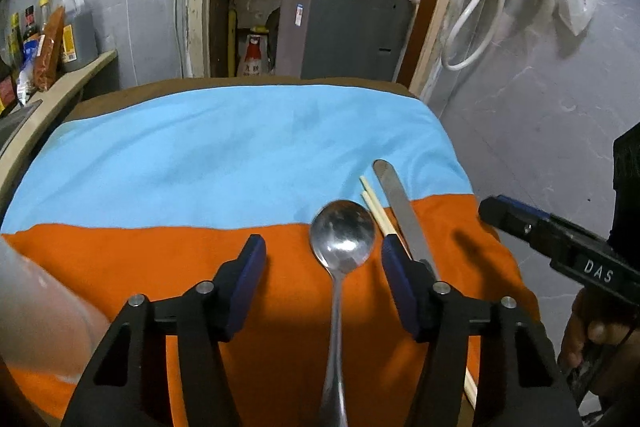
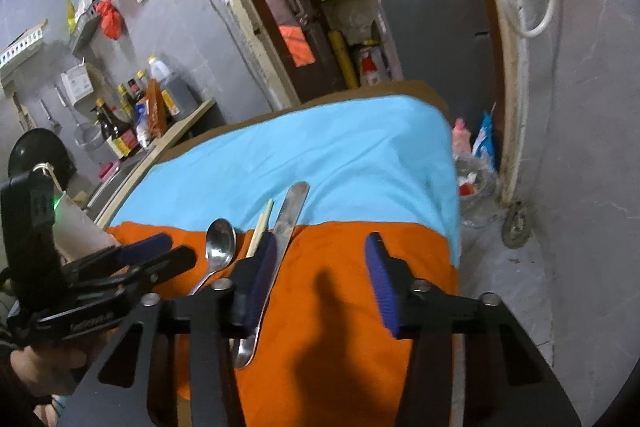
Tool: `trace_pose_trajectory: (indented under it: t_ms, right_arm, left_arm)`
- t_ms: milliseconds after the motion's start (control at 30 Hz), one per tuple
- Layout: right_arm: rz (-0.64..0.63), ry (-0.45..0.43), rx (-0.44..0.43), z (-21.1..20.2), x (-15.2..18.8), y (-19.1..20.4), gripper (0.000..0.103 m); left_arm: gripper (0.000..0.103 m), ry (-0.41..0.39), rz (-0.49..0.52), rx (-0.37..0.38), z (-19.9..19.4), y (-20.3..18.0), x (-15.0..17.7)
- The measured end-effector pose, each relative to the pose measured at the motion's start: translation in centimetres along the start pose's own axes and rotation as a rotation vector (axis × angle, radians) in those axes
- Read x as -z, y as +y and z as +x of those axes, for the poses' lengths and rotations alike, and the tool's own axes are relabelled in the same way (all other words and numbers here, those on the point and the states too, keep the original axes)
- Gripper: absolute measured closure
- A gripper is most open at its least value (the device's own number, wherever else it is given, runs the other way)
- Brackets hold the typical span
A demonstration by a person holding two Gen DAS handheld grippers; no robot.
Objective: Organize utensils
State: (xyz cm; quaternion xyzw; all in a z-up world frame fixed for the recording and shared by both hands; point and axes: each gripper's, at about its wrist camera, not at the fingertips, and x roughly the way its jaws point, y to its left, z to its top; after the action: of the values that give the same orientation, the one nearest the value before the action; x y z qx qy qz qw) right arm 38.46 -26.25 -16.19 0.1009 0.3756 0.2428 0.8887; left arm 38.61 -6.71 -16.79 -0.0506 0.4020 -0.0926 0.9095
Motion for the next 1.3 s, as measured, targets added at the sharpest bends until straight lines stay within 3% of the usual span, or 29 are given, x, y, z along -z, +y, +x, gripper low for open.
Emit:
trace_pose_trajectory:
  t_ms: [167, 533, 600, 633, 767, 867, 1100, 1300]
  right_arm:
    - [-0.004, 0.038, -0.031, 1.2, -0.5, 0.2, 0.075]
    - [0.026, 0.084, -0.055, 3.4, -1.2, 0.1, 0.075]
    - [0.029, 0.093, -0.064, 3.8, -1.2, 0.0, 0.075]
    - [0.031, 0.097, -0.068, 3.9, -1.2, -0.1, 0.076]
    - [0.043, 0.123, -0.083, 4.6, -1.4, -0.3, 0.078]
    - [0.039, 0.14, -0.084, 5.1, -1.6, -0.1, 0.079]
    - [0.004, 0.189, -0.057, 6.5, -2.3, 0.8, 0.079]
    - [0.013, 0.223, -0.04, 7.0, -2.5, 1.5, 0.079]
  left_arm:
    - [0.068, 0.06, -0.046, 0.033, 1.9, 1.4, -0.8]
    - [0.072, 0.103, -0.044, 0.152, 3.3, 3.1, -2.4]
    - [0.078, 0.107, -0.052, 0.173, 3.4, 3.5, -2.5]
    - [0.089, 0.111, -0.055, 0.186, 3.4, 3.5, -2.6]
    - [0.096, 0.12, -0.059, 0.205, 3.2, 3.4, -2.5]
    - [0.102, 0.098, -0.054, 0.189, 2.5, 3.3, -2.2]
    - [0.102, 0.032, -0.054, 0.029, 0.3, 2.1, -0.8]
    - [0.102, 0.031, -0.1, 0.007, -0.3, 2.0, 0.4]
